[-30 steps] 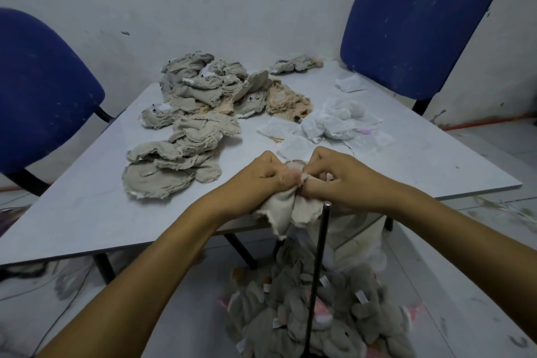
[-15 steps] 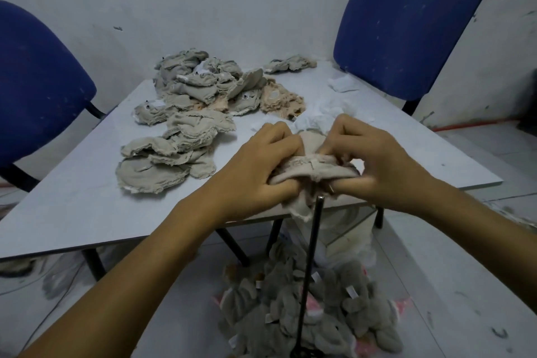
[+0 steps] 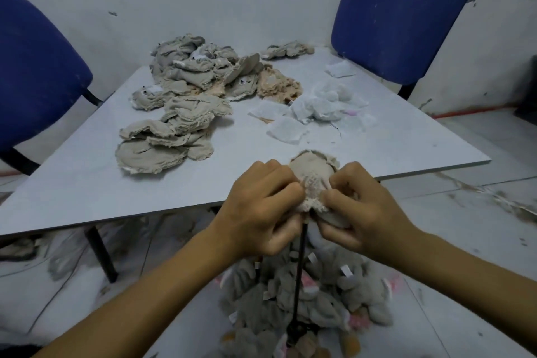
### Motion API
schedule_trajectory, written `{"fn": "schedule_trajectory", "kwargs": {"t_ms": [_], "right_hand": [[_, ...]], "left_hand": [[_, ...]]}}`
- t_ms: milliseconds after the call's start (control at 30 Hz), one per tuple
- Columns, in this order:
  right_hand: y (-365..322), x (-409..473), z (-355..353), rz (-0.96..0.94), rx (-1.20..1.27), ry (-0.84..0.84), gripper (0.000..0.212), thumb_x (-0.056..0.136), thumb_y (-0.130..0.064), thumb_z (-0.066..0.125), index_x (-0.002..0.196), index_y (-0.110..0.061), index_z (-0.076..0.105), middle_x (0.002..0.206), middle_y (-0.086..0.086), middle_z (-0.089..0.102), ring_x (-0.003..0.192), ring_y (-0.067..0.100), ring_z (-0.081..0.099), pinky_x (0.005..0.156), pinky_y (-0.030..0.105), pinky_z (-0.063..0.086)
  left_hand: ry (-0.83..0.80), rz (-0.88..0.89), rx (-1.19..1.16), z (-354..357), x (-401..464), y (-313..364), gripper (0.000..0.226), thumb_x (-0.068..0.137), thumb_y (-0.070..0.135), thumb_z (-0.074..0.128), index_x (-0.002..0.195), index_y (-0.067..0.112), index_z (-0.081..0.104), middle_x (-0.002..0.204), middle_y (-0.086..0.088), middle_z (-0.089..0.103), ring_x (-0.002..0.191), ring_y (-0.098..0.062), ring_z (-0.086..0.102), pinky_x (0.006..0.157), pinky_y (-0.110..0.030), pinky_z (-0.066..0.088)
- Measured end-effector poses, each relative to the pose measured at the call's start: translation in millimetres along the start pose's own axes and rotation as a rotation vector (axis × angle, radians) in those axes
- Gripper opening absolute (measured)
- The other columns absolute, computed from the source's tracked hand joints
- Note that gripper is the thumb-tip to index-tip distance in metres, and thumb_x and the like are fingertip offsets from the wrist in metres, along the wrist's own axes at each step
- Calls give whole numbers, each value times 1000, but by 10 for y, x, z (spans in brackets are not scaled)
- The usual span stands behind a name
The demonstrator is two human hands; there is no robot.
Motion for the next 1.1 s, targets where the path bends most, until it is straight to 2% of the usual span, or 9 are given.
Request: {"fn": "schedule_trajectory", "kwargs": {"t_ms": [100, 233, 367, 500, 600, 733, 833, 967, 1100], "right_hand": [[-10, -126, 147, 63, 41, -5, 19, 98, -29, 56, 98, -11, 48, 87, 11, 45, 77, 20, 38, 57, 34, 37], [-14, -138, 174, 93, 68, -20, 24, 90, -27, 69, 100, -12, 52, 84, 12, 49, 76, 21, 43, 57, 37, 41], [35, 67, 24, 30, 30, -120, 24, 81, -21, 76, 84, -2, 62, 90, 16, 53, 79, 29, 48, 62, 42, 43], [120, 440, -336, -10, 86, -65, 26, 86, -27, 73, 88, -2, 65, 103, 13, 56, 91, 24, 51, 78, 29, 42], [291, 694, -501, 104, 209, 6, 29, 89, -31, 69, 92, -2, 67, 96, 3, 56, 81, 13, 52, 70, 19, 40], [289, 748, -523, 151, 77, 126, 23, 87, -20, 73, 81, 0, 65, 78, 5, 56, 69, 11, 45, 63, 19, 32], [298, 697, -468, 202, 40, 173, 21, 86, -14, 70, 73, -1, 60, 69, 6, 54, 63, 11, 42, 60, 21, 29], [446, 694, -342, 334, 116, 137, 22, 84, -28, 54, 67, -17, 45, 59, -15, 39, 57, 9, 39, 56, 12, 29], [672, 635, -148, 534, 106, 78, 26, 78, -33, 54, 62, -31, 34, 53, -15, 37, 58, -3, 48, 56, 10, 32]], "left_hand": [[-8, -65, -73, 89, -186, -11, 18, 78, 10, 61, 79, 10, 42, 71, -15, 48, 61, -26, 39, 55, -41, 31], [-35, -105, -84, 132, -227, -32, 14, 79, 11, 62, 76, 4, 50, 70, -15, 49, 61, -27, 39, 54, -43, 32], [-77, -103, -31, 21, -47, -80, 16, 76, 9, 68, 71, -3, 58, 78, -16, 56, 66, -29, 47, 58, -42, 38], [-26, -283, -358, -227, 309, -261, 15, 73, 16, 69, 74, 13, 54, 87, -3, 51, 73, -14, 45, 63, -24, 36], [-18, -426, -519, -307, 529, -475, 18, 72, 23, 70, 78, 13, 57, 86, 4, 50, 74, -9, 47, 62, -22, 37], [38, -366, -361, -404, 618, -491, 12, 72, 16, 61, 76, 6, 56, 80, 2, 49, 70, -14, 45, 60, -26, 36], [68, -306, -208, -397, 581, -473, 10, 75, 9, 65, 74, 1, 58, 72, -2, 53, 63, -16, 45, 56, -26, 35], [103, -322, -83, -335, 549, -494, 17, 78, 14, 66, 70, 2, 57, 66, -3, 52, 59, -15, 42, 54, -23, 33], [19, -471, -175, -150, 488, -660, 19, 77, 22, 66, 73, 7, 56, 66, 5, 50, 60, -12, 44, 55, -24, 32]]}}
Point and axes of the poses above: each hand's wrist, its own x-axis towards the middle knuckle, its own z-axis out of the palm, y = z × x, the point moved 10 cm from there along x, towards the middle knuckle
